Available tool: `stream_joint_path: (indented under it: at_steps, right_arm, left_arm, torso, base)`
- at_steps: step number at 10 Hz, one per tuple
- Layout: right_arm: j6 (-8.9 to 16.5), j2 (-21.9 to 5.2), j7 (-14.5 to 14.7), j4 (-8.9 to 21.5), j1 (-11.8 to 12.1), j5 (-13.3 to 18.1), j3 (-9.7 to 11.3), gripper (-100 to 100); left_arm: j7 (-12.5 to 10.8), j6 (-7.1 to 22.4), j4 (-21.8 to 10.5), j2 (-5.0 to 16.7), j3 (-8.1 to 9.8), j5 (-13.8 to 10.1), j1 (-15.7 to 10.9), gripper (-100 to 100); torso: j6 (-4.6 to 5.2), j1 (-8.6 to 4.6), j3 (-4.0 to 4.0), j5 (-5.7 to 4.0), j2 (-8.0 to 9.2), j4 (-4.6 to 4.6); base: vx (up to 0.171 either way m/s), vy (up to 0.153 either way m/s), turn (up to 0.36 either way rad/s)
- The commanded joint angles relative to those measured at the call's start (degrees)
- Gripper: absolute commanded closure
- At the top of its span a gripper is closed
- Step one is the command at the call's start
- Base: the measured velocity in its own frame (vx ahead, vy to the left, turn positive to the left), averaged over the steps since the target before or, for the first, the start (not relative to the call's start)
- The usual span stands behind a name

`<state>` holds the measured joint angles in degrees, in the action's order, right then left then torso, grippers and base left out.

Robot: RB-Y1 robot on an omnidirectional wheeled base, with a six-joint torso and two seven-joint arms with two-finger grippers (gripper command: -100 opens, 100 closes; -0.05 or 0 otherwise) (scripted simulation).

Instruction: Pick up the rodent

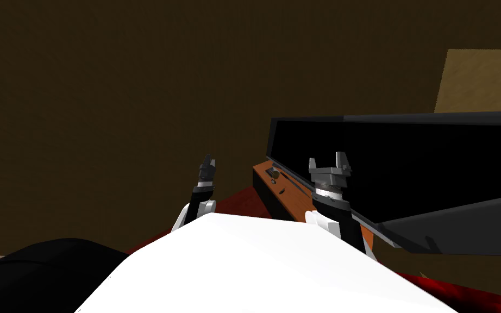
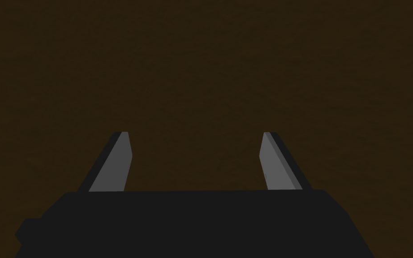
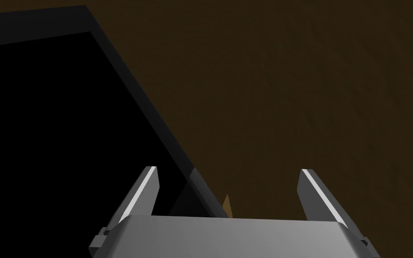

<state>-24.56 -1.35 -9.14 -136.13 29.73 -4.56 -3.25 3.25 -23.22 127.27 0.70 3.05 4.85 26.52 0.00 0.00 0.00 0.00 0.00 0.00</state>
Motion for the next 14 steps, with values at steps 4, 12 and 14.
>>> stream_joint_path:
  at_steps: [4,12,14]
  right_arm:
    - [4.1,-5.0,-5.2,3.9,-0.4,-4.0,-0.9,-100]
    - [11.5,-8.0,-14.7,10.7,-0.8,-11.2,-2.5,-100]
    - [15.0,-8.8,-18.4,13.9,-1.0,-14.8,-3.3,-100]
  left_arm:
    - [0.0,0.0,0.0,0.0,0.00,0.0,0.0,0]
    - [0.0,0.0,0.0,0.0,0.00,0.0,0.0,0]
    - [0.0,0.0,0.0,0.0,0.00,0.0,0.0,0]
  torso:
    - [-0.01,-0.01,-0.07,0.00,-0.12,-0.03]
    - [-0.01,0.01,-0.09,0.00,-0.15,-0.04]
    - [0.00,-0.01,-0.07,0.00,-0.12,-0.03]
  base:
    - [0.028,0.004,0.036]
    - [0.036,0.004,0.034]
    - [0.039,0.002,0.058]
